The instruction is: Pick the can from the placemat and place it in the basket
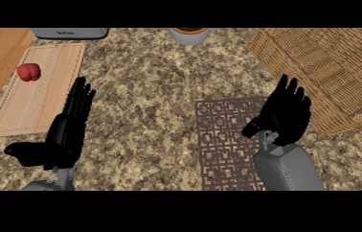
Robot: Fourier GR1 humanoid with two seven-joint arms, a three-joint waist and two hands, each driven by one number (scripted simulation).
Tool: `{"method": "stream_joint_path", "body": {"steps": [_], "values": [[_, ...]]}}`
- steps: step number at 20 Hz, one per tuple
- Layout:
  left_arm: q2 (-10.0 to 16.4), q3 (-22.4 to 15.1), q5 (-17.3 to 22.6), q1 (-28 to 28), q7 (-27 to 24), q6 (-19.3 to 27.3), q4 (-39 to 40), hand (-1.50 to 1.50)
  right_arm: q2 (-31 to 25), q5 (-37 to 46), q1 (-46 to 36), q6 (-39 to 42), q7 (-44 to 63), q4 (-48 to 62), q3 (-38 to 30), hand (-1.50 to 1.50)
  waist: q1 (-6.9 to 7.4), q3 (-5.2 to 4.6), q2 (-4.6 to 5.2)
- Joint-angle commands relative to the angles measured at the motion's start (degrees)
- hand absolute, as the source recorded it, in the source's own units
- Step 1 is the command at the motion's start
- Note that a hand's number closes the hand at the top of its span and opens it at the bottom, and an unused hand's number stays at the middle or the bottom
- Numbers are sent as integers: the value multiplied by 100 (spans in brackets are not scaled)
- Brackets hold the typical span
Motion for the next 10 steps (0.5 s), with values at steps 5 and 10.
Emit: {"method": "stream_joint_path", "body": {"steps": [5, 10], "values": [[-143, 75, -139, -138, -18, 1, 233, 0, 47, 44, -137, -432, 1043, 518, 28, -150, -10, 1, 7], [-278, 55, -156, -60, -105, -71, 205, 0, 47, 25, -106, -349, 815, 546, -226, -150, -36, 0, 2]]}}
